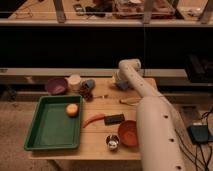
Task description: Place sponge in red bowl
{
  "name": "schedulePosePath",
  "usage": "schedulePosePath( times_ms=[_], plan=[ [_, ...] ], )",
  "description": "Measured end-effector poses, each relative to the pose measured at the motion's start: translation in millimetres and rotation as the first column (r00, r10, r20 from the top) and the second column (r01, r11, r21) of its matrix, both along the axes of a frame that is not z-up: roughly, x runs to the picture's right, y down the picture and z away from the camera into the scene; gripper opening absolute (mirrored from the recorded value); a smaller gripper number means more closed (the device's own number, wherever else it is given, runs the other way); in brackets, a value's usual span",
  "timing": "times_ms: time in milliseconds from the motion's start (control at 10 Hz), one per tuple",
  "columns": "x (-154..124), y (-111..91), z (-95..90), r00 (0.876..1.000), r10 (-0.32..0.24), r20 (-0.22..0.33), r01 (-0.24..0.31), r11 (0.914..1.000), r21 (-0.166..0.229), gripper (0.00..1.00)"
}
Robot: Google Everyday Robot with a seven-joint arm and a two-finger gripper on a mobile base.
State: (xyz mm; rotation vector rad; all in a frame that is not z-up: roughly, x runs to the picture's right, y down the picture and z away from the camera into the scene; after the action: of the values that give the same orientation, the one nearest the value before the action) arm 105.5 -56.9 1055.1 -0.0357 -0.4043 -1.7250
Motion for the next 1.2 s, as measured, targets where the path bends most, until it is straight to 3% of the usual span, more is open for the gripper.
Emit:
schedulePosePath(
  times_ms=[200, 700, 900, 1200],
  plan=[
    [0.1, 1.0, 0.4, 1.000, 0.000, -0.001, 0.000, 1.0000, -0.006, 0.70],
    [-2.6, 0.2, -1.8, 1.000, -0.007, -0.005, 0.007, 0.9997, -0.025, 0.18],
    [-3.7, -2.0, -4.7, 1.000, 0.003, -0.004, -0.003, 0.9993, -0.038, 0.03],
    [5.8, -26.2, -36.9, 0.999, 0.047, 0.009, -0.046, 0.9980, -0.043, 0.00]
  ],
)
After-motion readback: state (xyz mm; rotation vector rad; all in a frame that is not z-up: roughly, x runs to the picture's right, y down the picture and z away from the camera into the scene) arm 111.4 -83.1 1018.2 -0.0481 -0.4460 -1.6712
